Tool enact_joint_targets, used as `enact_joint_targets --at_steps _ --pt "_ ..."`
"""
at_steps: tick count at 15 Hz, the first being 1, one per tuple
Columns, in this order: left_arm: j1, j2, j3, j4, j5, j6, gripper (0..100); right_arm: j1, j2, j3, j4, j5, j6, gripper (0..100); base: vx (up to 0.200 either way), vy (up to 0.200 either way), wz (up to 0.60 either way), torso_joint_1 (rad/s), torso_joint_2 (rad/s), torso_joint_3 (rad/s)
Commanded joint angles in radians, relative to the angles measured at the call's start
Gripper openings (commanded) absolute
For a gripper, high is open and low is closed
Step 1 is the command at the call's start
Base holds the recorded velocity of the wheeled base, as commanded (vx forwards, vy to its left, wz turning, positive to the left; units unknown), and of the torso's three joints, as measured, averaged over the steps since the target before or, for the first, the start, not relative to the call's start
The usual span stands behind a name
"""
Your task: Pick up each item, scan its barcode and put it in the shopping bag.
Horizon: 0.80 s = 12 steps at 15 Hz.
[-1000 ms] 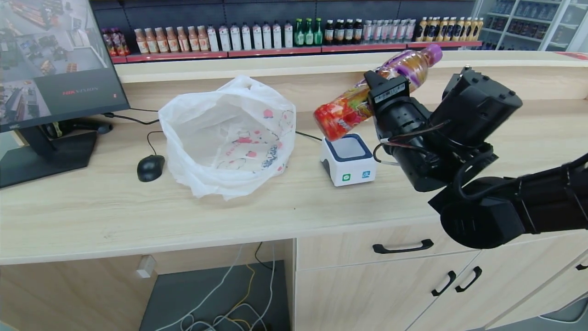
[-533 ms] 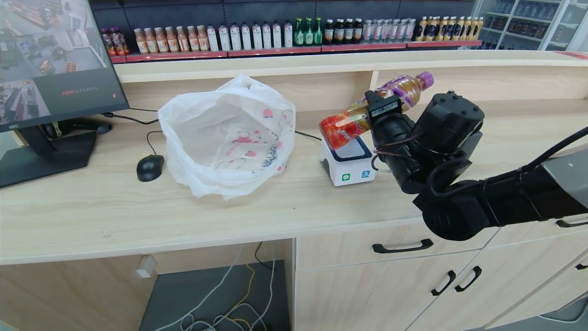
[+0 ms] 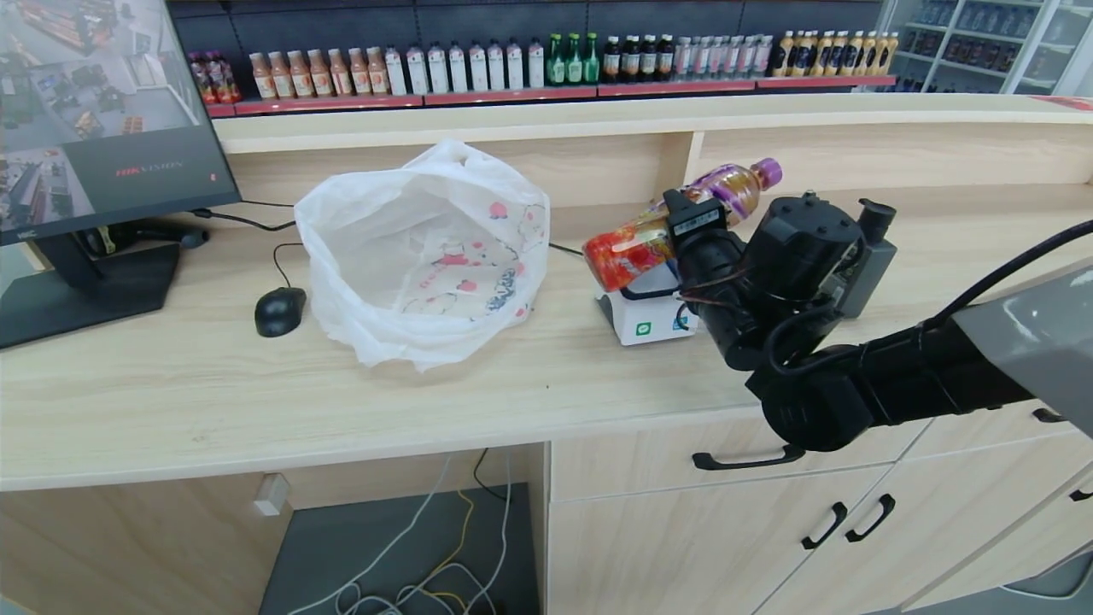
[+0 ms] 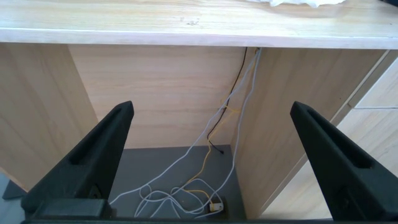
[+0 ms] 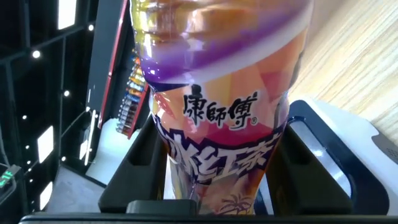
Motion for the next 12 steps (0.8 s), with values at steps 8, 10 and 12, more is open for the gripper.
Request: enact_joint_targets --at_steps 8,10,12 --pt "0.000 0.000 0.000 0.000 0.000 0.000 100 -0.011 0.018 -0.002 -0.001 0.000 0.043 0 0.000 0.000 0.00 0.000 0.00 0.000" --pt "0.000 0.000 0.000 0.000 0.000 0.000 100 -0.011 0.018 0.000 -0.001 0.000 0.043 0 0.000 0.000 0.00 0.000 0.00 0.000" --pt "0.000 0.000 0.000 0.000 0.000 0.000 100 -0.014 0.018 -0.002 -0.001 0.000 0.043 0 0.000 0.000 0.00 0.000 0.00 0.000"
